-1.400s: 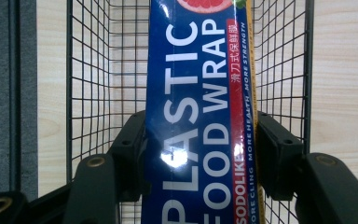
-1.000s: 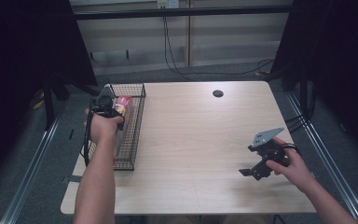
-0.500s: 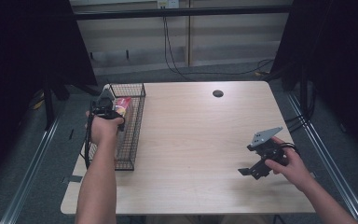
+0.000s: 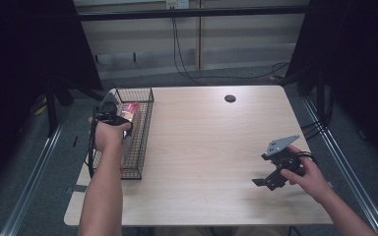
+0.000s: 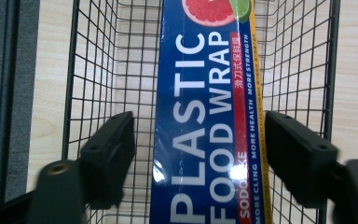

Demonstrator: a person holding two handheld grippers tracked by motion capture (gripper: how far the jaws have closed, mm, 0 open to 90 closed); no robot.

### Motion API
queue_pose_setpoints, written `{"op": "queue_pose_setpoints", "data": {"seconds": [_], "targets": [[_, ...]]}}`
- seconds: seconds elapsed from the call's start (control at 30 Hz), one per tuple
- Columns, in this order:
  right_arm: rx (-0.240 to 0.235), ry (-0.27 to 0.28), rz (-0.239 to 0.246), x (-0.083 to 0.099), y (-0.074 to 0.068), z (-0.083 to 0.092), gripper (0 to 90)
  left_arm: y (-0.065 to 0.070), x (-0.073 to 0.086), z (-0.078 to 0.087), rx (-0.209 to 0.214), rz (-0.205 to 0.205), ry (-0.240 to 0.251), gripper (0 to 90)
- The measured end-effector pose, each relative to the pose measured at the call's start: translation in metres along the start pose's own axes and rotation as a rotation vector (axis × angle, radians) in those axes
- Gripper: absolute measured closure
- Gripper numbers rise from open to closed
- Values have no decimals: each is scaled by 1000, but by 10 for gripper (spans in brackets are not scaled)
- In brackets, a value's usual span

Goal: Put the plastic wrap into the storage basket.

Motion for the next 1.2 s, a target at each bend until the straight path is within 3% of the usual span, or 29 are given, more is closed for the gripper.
{"op": "queue_pose_setpoints", "data": {"seconds": [0.43, 0.5, 0.6, 0.67, 0.7, 0.97, 1.2], "targets": [[0, 6, 0, -2, 0, 0, 0, 5, 2, 22, 31, -37, 50, 142], [4, -1, -10, -3, -2, -1, 0, 7, 4, 28, 63, -52, 57, 137], [5, -6, -1, -4, -4, -1, 0, 10, 5, 31, 75, -71, 61, 133], [7, -6, 7, -5, -5, -2, 0, 15, 6, 36, 93, -83, 71, 132], [6, -1, 7, -5, -6, -1, 0, 19, 8, 39, 104, -108, 75, 132], [2, 7, 0, -4, -7, 0, 0, 36, 12, 50, 163, -150, 99, 126], [-6, 26, -3, -2, -5, 1, 0, 59, 17, 54, 217, -202, 123, 119]]}}
Point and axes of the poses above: each handheld gripper's, and its own axes: z roughly backward along the jaws, x roughly out of its underside, y roughly to its right, the point moved 1 cm from there along -z, roughly forward along the jaws, and after that the axes turned 7 degrees about z, right-handed, at the moved point
